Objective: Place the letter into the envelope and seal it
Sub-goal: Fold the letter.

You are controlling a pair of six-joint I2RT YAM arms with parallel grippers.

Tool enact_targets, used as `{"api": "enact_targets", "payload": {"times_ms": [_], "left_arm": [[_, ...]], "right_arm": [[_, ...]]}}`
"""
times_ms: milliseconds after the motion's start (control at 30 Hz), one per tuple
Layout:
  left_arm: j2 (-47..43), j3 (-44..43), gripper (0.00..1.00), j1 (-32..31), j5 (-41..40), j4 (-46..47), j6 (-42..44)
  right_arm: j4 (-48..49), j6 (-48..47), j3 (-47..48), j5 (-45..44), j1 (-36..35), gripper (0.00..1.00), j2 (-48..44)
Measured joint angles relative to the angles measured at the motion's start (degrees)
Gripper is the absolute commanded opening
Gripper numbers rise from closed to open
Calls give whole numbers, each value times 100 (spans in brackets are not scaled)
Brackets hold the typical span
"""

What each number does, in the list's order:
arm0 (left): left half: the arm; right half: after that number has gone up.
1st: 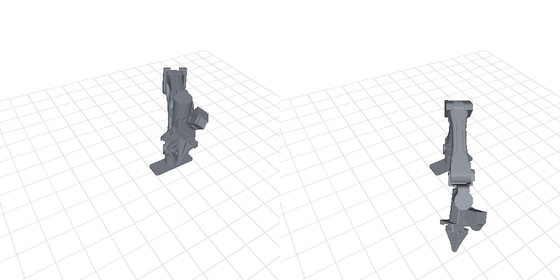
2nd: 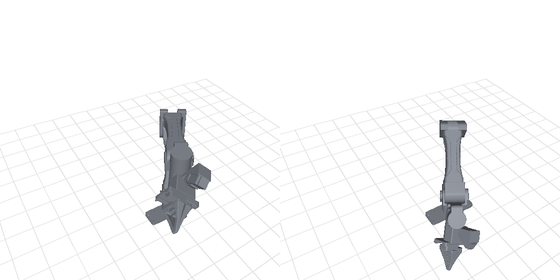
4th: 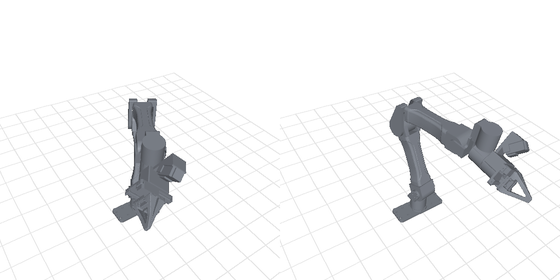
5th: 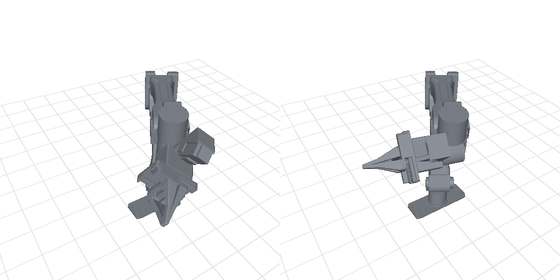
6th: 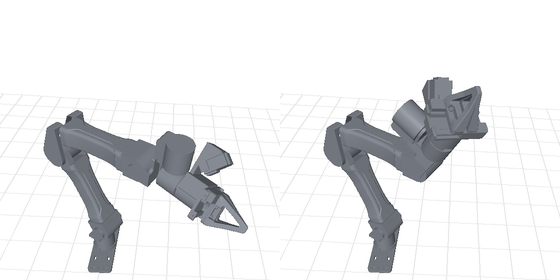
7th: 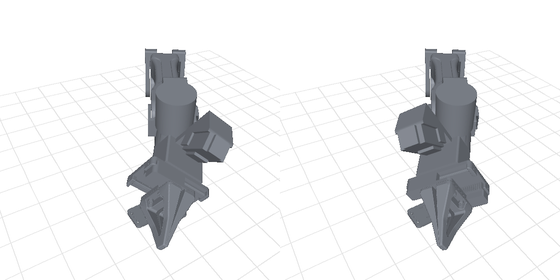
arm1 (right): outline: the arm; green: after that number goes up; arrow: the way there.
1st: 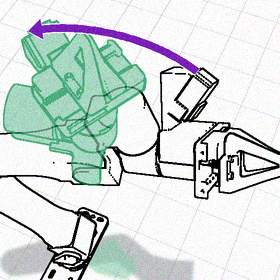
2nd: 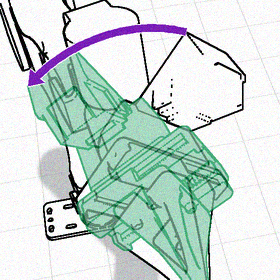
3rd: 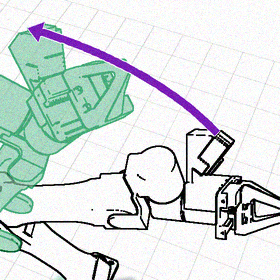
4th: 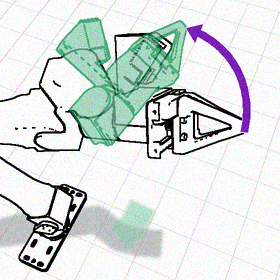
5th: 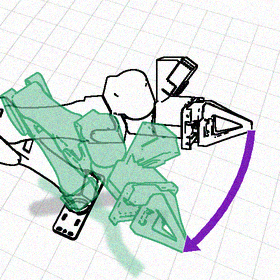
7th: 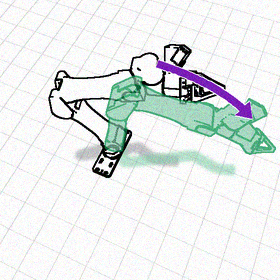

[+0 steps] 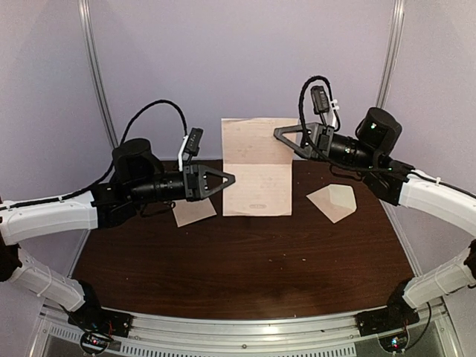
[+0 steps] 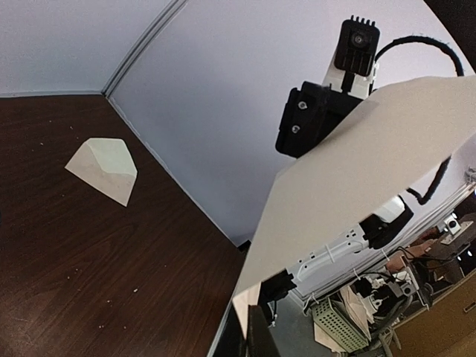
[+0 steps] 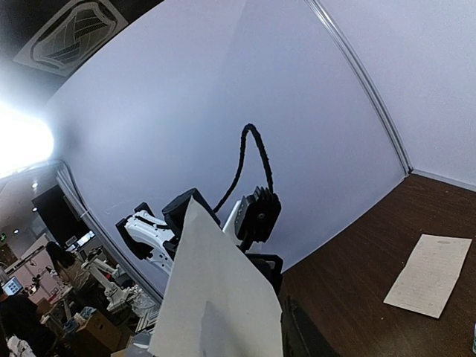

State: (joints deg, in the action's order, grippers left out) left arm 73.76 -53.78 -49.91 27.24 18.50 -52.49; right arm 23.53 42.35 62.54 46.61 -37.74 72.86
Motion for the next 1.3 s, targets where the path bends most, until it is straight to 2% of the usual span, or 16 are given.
{"api": "enact_targets", "payload": {"times_ms": [200, 467, 700, 867, 967, 1300], "left_arm": [[-2, 2, 0, 0, 15, -76, 0], [-4, 2, 0, 103, -138, -76, -87], [-2, 0, 0, 251, -190, 79, -238], [24, 0, 0, 273, -144, 184, -280], [50, 0, 0, 273, -103, 229, -275], [-59, 31, 0, 273, -48, 284, -219]], "right_arm": [[-76, -42, 0, 57, 17, 29, 24], [-138, -46, 0, 387, 17, 37, 24], [-302, -72, -70, 693, 15, 54, 15], [-452, -127, -396, 708, 17, 63, 0], [-479, -151, -649, 688, 15, 72, 2], [-468, -138, -968, 581, 17, 88, 101]]}}
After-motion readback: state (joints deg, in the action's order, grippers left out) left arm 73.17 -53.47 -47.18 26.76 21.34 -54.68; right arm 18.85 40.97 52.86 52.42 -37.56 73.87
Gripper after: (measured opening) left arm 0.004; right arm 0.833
